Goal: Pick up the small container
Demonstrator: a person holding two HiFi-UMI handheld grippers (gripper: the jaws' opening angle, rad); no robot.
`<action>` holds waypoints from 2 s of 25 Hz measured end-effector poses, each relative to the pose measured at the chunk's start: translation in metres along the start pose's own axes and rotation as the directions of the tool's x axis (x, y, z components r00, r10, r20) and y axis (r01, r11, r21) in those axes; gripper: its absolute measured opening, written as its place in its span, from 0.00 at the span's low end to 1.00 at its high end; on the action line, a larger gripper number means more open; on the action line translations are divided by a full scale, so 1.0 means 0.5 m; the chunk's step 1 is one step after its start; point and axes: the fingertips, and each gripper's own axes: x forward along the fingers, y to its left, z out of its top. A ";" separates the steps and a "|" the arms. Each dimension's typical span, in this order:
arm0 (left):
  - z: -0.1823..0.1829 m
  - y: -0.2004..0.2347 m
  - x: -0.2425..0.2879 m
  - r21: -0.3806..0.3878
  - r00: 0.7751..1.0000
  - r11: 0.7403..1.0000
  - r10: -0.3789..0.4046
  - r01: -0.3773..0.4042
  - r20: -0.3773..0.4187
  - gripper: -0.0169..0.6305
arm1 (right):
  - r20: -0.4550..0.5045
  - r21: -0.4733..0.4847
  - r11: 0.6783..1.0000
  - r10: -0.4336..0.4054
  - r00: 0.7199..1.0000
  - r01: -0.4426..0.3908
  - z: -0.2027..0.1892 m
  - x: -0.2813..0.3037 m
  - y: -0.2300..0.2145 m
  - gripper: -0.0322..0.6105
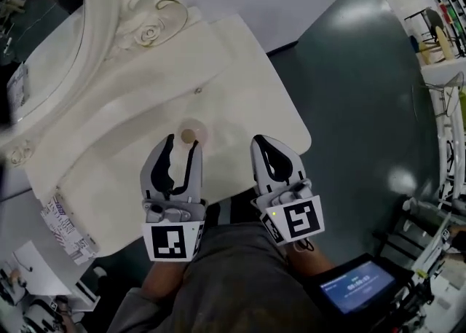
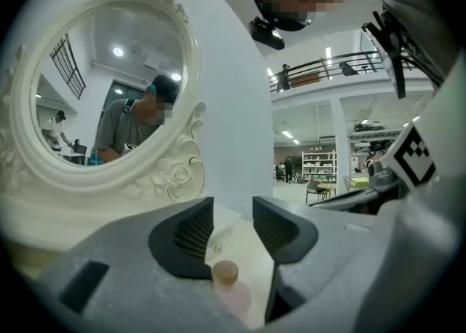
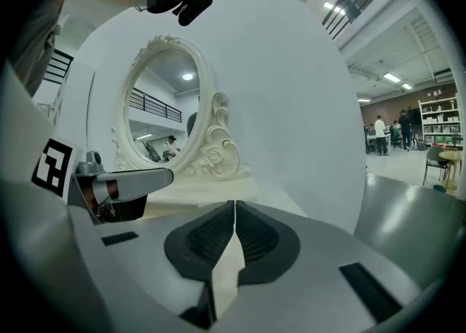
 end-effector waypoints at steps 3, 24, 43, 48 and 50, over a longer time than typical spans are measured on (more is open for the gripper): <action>-0.039 0.004 0.017 -0.016 1.000 1.000 -0.006 0.006 -0.007 0.42 | -0.036 0.013 1.000 0.011 0.999 -0.011 -0.033 0.019 -0.006 0.07; -0.225 0.031 0.051 -0.048 0.992 0.997 0.048 -0.054 -0.118 0.53 | -0.195 0.054 0.998 0.038 0.980 -0.028 -0.176 0.057 -0.046 0.07; -0.242 0.035 0.055 -0.068 0.989 0.995 0.058 -0.068 -0.133 0.41 | -0.208 0.081 0.996 0.044 0.977 -0.027 -0.192 0.056 -0.057 0.07; -0.235 0.036 0.056 -0.061 0.991 0.996 0.059 -0.067 -0.124 0.33 | -0.206 0.087 0.996 0.044 0.977 -0.027 -0.193 0.058 -0.055 0.07; -0.235 0.036 0.056 -0.059 0.991 0.996 0.059 -0.067 -0.124 0.33 | -0.204 0.089 0.996 0.044 0.978 -0.026 -0.193 0.058 -0.055 0.07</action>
